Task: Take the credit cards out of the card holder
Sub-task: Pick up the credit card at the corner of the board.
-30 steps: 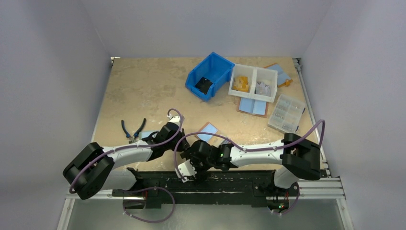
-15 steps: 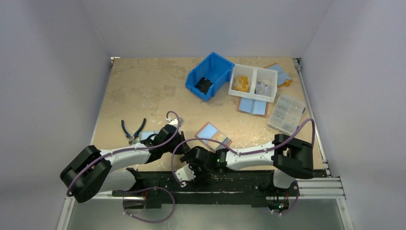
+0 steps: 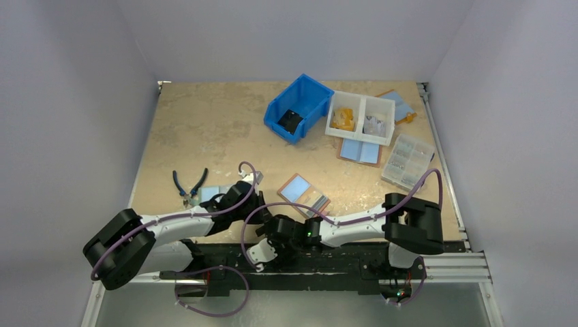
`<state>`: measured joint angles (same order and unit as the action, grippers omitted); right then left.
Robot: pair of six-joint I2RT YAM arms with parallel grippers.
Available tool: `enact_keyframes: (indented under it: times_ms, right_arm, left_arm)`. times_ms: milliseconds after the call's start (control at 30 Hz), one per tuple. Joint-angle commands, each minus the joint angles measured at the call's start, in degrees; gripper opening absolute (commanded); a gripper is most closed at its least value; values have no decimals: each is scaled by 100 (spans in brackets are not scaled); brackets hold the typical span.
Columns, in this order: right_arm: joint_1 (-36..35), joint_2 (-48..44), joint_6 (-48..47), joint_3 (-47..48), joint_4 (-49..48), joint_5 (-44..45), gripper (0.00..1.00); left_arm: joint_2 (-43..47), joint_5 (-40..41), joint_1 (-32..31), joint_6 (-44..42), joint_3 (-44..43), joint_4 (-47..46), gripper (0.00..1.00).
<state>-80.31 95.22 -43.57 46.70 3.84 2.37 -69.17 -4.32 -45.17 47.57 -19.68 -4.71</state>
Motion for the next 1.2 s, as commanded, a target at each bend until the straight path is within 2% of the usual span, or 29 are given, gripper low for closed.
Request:
enact_keyframes:
  times_ms: [0, 133, 300, 400, 600, 867, 1167]
  right_arm:
    - [-90, 123, 14, -17, -160, 208, 83]
    - [-91, 178, 33, 21, -92, 246, 71]
    - [-90, 166, 72, 113, 64, 226, 44]
    - [-91, 103, 107, 171, 154, 202, 36]
    - [-90, -138, 146, 272, 239, 47, 28]
    - [-12, -473, 206, 389, 425, -148, 24]
    - [498, -904, 273, 417, 422, -207, 14]
  left_arm:
    - [193, 30, -45, 193, 110, 56, 1]
    - [352, 111, -37, 282, 119, 102, 1]
    - [696, 344, -44, 344, 7, 427, 3]
    - [996, 571, -44, 345, -148, 839, 5]
    - [1621, 1037, -38, 247, -536, 1583, 7]
    - [2146, 1481, -34, 168, -909, 2242, 8]
    - [2579, 1905, -36, 134, -1105, 2626, 8]
